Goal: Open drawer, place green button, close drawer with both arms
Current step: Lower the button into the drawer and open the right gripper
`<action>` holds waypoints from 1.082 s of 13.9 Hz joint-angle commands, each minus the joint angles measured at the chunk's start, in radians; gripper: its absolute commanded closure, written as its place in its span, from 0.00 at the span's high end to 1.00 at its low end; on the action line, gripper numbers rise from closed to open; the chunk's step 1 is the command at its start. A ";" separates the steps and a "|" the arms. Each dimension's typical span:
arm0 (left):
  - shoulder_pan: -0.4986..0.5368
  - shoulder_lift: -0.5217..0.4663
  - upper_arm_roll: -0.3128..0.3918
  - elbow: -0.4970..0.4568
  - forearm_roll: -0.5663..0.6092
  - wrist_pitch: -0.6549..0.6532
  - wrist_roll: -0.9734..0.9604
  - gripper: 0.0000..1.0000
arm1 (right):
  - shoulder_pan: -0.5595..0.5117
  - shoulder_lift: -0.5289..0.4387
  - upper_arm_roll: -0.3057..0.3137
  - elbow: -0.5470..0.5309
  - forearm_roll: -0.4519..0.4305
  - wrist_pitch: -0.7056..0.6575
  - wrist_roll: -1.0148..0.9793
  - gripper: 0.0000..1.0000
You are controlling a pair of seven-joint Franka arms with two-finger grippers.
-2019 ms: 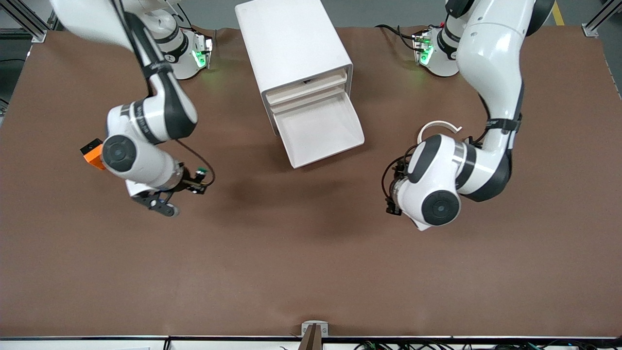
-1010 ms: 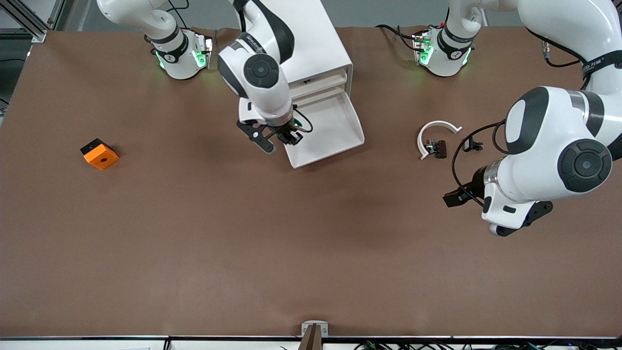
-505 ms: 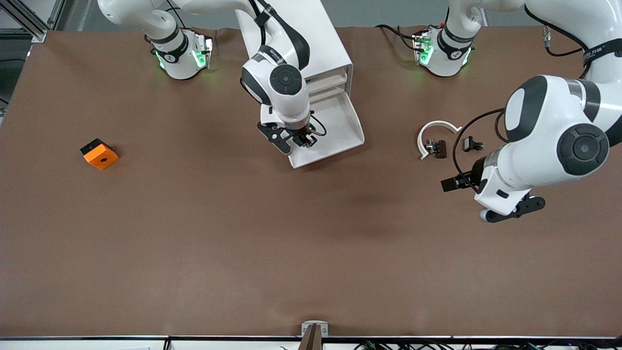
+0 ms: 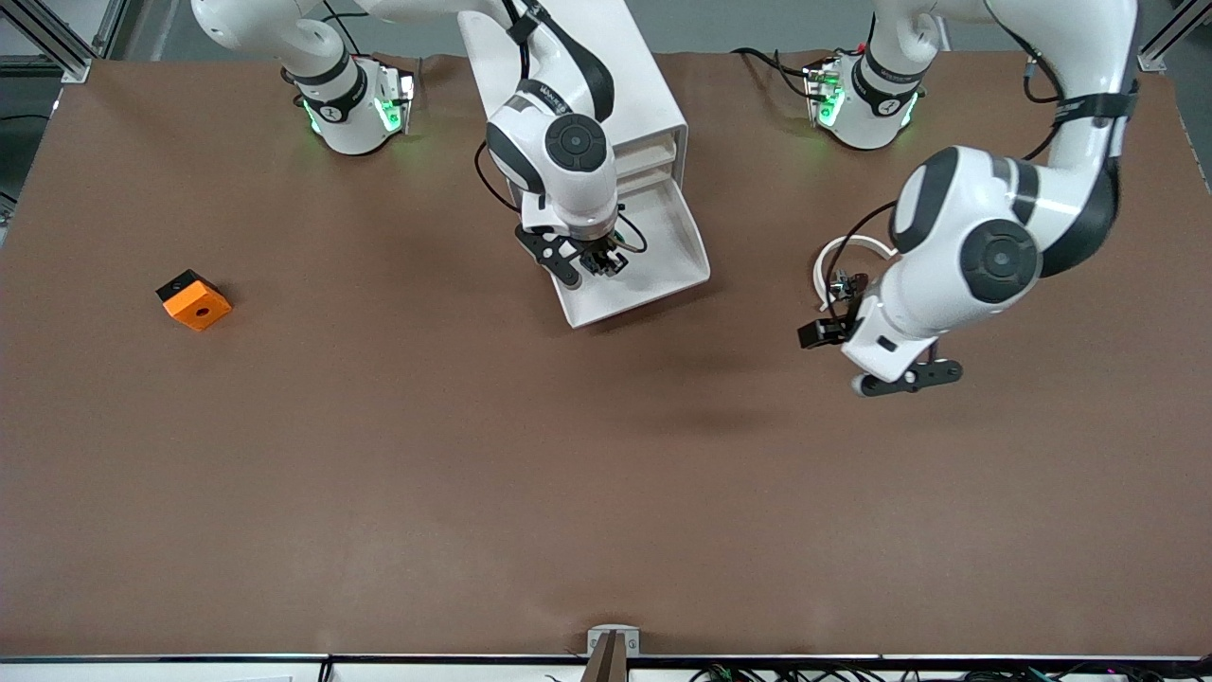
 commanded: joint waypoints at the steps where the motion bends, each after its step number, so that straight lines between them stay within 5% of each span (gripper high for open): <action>1: -0.003 -0.035 -0.037 -0.091 0.015 0.079 0.009 1.00 | 0.015 0.011 -0.014 -0.004 -0.030 0.003 0.038 0.00; 3: -0.004 -0.032 -0.060 -0.097 0.015 0.086 0.003 1.00 | 0.013 0.012 -0.014 0.000 -0.032 0.008 0.046 0.00; 4: -0.003 -0.032 -0.072 -0.107 0.015 0.086 0.003 1.00 | 0.007 0.012 -0.014 0.003 -0.032 0.008 0.049 0.43; 5: -0.004 -0.032 -0.081 -0.119 0.015 0.088 0.001 1.00 | 0.007 0.012 -0.015 0.006 -0.032 0.008 0.056 0.99; 12: -0.043 0.010 -0.130 -0.165 0.015 0.203 -0.072 1.00 | -0.005 0.009 -0.015 0.095 -0.024 -0.015 0.060 1.00; 15: -0.090 0.027 -0.130 -0.162 0.015 0.211 -0.143 1.00 | -0.062 0.008 -0.015 0.202 -0.024 -0.153 0.006 1.00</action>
